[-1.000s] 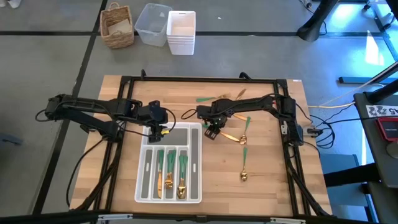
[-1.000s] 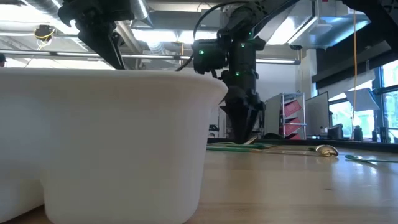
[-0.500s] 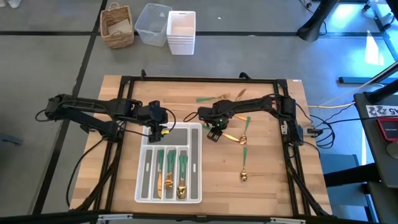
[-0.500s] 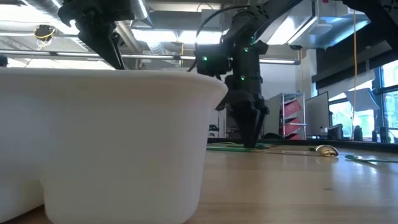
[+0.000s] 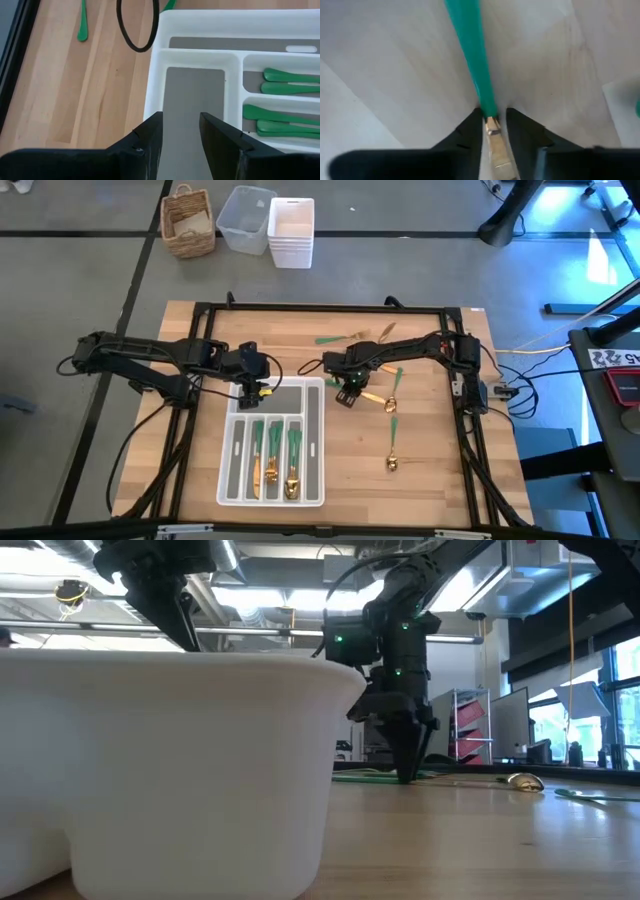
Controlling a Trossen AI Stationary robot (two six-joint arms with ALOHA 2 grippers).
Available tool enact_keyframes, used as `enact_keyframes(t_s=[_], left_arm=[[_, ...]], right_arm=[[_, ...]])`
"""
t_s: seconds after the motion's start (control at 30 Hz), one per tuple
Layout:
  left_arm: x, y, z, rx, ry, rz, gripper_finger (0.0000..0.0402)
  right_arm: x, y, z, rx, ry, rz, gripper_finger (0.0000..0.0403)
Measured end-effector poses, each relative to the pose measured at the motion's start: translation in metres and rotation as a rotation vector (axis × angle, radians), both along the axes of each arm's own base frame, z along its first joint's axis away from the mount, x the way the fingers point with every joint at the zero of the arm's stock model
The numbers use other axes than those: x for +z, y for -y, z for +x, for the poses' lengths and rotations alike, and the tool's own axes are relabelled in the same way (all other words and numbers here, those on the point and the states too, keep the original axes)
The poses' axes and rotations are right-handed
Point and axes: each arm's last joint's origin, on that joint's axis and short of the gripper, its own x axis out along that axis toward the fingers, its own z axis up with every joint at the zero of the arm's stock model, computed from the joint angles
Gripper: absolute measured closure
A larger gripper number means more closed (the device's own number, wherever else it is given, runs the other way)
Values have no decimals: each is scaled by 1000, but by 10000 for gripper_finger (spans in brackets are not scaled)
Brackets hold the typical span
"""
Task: Sort silverware
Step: Put the knife in the silverware tray
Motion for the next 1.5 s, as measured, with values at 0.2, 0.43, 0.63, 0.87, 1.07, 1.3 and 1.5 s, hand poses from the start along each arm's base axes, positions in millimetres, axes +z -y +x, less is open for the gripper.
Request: enact_keyframes(t_s=[0.2, 0.43, 0.63, 0.87, 1.07, 1.3, 1.5], left_arm=[[0, 0, 0, 0, 0, 0, 279], [0, 0, 0, 0, 0, 0, 279], [0, 0, 0, 0, 0, 0, 279], [0, 0, 0, 0, 0, 0, 279], [0, 0, 0, 0, 0, 0, 279], [0, 0, 0, 0, 0, 0, 279], [0, 0, 0, 0, 0, 0, 279]], right_arm=[[-1, 0, 1, -32, 2, 6, 388], [-2, -1, 1, -56, 8, 33, 391], [-2, -1, 1, -60, 6, 35, 400], [10, 0, 7, -58, -6, 37, 399], [16, 0, 13, -57, 24, 40, 398], [16, -2, 10, -58, -2, 91, 398], [17, -3, 8, -83, -19, 140, 398]])
